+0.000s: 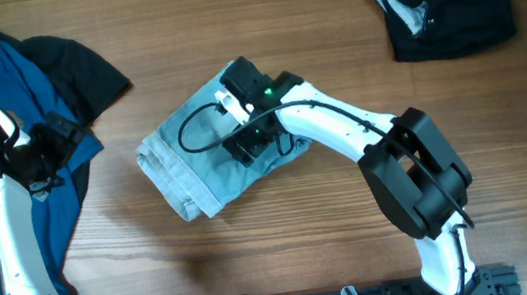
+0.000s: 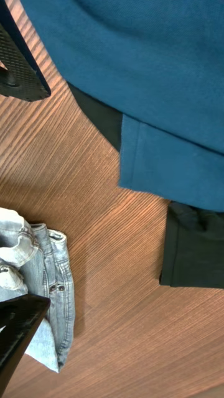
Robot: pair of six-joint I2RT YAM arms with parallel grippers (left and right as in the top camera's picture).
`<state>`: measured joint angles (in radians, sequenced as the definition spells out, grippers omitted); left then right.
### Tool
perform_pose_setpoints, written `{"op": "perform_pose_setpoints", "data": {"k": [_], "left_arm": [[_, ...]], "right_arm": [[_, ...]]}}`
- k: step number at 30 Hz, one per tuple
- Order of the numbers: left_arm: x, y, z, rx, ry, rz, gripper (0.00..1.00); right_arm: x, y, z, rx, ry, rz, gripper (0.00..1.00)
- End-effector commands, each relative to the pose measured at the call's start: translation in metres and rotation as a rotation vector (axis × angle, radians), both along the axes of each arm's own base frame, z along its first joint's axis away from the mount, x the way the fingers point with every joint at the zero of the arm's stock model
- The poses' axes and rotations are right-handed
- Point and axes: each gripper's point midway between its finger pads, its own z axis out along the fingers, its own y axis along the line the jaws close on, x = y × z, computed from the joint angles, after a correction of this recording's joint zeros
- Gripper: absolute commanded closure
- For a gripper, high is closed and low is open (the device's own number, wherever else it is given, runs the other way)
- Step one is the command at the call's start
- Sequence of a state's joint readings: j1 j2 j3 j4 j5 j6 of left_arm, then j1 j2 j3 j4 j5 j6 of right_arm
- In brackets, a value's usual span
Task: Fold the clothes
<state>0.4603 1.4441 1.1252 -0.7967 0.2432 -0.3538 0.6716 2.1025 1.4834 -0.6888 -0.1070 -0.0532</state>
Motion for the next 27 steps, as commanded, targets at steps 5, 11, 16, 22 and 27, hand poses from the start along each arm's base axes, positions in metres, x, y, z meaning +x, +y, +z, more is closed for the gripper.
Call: {"op": "perform_pose_setpoints", "data": {"k": [5,11,16,22,27], "left_arm": [[0.000,0.002,-0.001,-0.002,0.008,0.011,0.00],[0.000,0.002,-0.001,-0.003,0.010,0.010,0.00],[0.000,0.002,-0.001,-0.002,0.009,0.010,0.00],[0.002,0.003,0.000,0.003,0.002,0.010,0.00],[0.001,0.009,-0.001,0.034,0.008,0.026,0.00]], "right_arm": [[0.032,-0.093,-0.048,-0.292,-0.080,-0.218,0.01],[0.061,-0.157,-0.064,-0.304,-0.042,-0.399,0.01],[0.096,-0.195,-0.039,-0.280,-0.057,-0.491,0.01],[0.125,-0.118,0.115,-0.072,-0.175,-0.366,0.00],[0.095,-0.029,0.134,-0.034,-0.234,-0.211,0.00]]}}
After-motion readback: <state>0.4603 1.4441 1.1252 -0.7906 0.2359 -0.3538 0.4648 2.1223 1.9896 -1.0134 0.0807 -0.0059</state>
